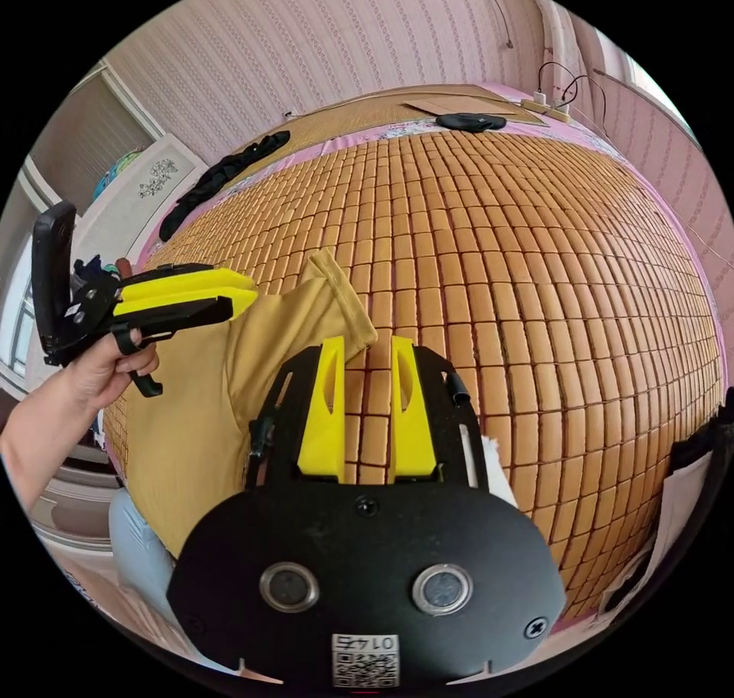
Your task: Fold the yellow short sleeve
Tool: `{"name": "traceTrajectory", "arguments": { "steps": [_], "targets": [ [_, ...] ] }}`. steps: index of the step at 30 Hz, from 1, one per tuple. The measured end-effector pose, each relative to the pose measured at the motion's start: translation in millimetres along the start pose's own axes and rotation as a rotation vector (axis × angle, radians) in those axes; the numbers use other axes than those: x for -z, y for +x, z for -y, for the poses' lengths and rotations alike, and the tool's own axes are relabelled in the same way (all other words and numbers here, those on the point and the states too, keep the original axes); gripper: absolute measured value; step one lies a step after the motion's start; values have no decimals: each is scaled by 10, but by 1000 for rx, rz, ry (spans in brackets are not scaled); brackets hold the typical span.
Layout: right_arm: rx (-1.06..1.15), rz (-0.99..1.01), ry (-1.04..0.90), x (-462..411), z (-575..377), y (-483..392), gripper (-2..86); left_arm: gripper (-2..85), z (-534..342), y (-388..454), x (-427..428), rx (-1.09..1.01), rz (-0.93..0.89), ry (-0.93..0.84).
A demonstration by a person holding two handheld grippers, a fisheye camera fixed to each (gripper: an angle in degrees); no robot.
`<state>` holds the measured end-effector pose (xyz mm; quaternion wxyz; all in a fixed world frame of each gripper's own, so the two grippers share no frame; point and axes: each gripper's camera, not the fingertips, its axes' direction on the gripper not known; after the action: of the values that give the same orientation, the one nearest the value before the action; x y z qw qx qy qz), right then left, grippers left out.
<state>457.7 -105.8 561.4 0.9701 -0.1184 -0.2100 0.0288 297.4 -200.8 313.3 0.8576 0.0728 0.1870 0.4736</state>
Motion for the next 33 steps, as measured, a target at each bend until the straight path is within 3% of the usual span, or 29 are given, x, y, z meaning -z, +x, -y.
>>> {"name": "traceTrajectory", "arguments": {
  "steps": [4, 12, 22, 25, 29, 33],
  "targets": [
    [41, 18, 15, 118, -182, 163, 17, 47, 84, 29, -145, -47, 8, -22],
    [-6, 33, 16, 427, -921, 526, 26, 50, 704, 647, -520, -221, -25, -41],
    [-30, 88, 18, 448, -907, 952, 34, 55, 1272, 1281, -1301, -330, -10, -188],
    [-7, 169, 16, 382, -853, 949, 35, 21, 1290, 1275, -1316, -330, -40, -155],
    [21, 72, -17, 292, -792, 877, 5, -7, 1322, 1283, -1345, -341, 26, -150],
    [9, 110, 17, 243, -742, 928, -7, -9, 1303, 1169, -1378, -310, 41, -131]
  ]
}}
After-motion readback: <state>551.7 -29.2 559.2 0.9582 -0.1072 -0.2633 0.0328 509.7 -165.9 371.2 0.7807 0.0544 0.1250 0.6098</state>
